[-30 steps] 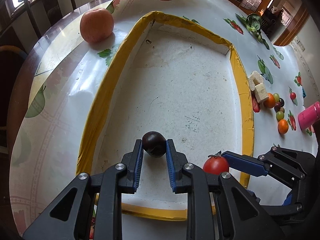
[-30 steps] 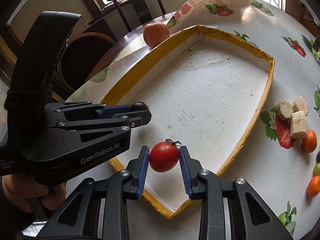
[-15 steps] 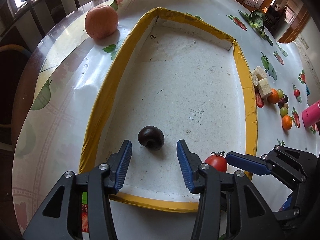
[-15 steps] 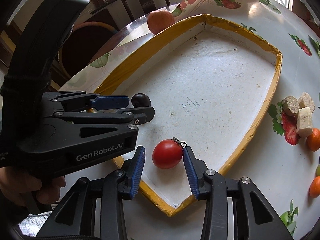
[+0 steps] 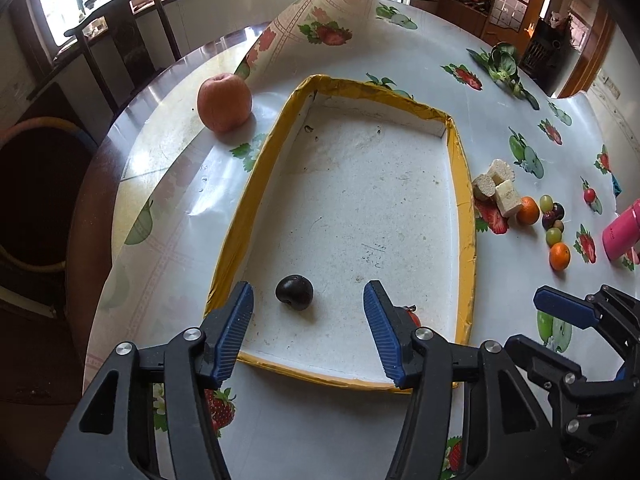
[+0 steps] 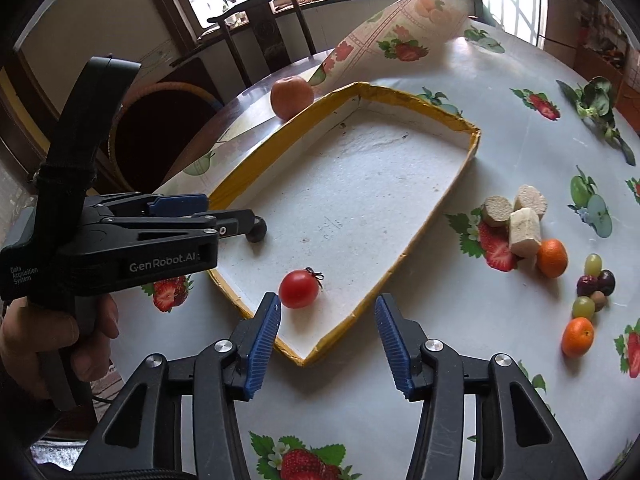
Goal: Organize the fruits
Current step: 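Open the left tool to drop the plum while the right tool releases the tomato in the tray, then grasp the mandarin orange with the right tool while the left tool approaches the white block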
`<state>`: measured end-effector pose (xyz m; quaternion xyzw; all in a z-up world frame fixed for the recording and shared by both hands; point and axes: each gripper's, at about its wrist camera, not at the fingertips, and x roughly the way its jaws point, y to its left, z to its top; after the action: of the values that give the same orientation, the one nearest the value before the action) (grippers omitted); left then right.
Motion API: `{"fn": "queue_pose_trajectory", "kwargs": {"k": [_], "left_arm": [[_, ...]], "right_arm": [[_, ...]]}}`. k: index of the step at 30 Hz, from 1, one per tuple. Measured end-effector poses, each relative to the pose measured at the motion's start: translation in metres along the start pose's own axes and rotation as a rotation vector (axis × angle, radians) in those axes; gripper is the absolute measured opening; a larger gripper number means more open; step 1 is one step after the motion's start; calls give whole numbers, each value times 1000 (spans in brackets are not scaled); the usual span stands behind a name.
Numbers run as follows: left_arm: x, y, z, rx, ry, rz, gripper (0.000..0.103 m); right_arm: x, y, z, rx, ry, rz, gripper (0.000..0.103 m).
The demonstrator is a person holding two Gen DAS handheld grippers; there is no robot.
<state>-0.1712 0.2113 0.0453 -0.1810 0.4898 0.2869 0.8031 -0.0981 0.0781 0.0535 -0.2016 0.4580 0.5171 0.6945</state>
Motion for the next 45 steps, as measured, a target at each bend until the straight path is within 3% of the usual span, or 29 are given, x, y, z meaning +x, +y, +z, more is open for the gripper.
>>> {"fn": "queue_pose_trajectory", "kwargs": {"k": [11, 29, 45], "left_arm": [[-24, -22, 0, 35, -37, -12, 56], [-38, -53, -5, 66, -49, -30, 56], [-17, -120, 5, 131, 11, -177, 56]], "right_arm": [[-43, -49, -19, 104, -54, -102, 51], [-78, -90, -50, 177, -80, -171, 51], [-75, -149, -74, 292, -61, -219, 51]]}}
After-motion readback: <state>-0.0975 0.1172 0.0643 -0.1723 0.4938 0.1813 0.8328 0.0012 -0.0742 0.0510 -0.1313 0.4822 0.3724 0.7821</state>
